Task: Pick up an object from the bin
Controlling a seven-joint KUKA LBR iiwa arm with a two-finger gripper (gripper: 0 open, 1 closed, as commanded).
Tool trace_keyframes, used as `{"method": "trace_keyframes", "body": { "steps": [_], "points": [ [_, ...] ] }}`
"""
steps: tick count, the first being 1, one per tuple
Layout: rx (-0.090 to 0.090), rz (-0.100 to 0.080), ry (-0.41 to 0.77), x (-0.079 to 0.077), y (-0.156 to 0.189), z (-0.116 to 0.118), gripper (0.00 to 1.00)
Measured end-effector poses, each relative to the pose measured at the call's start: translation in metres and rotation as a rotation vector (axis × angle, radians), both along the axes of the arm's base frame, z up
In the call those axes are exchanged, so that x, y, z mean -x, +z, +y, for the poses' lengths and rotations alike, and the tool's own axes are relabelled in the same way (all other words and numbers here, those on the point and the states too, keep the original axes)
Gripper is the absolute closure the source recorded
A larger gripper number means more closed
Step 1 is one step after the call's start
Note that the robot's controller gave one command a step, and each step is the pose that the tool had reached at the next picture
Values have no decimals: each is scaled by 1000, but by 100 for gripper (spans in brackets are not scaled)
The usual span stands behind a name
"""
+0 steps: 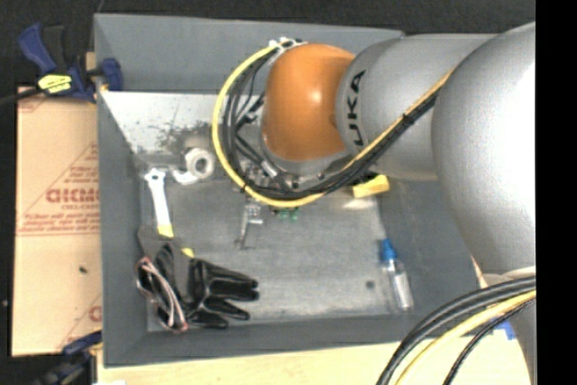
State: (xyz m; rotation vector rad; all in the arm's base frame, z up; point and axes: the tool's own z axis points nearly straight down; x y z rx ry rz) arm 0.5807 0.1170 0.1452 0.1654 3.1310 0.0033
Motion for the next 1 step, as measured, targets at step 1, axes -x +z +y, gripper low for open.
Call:
{"method": "trace_keyframes", "body": {
  "steps": [1],
  "points": [
    [-1,17,69,-54,-45,89,0]
  ]
}}
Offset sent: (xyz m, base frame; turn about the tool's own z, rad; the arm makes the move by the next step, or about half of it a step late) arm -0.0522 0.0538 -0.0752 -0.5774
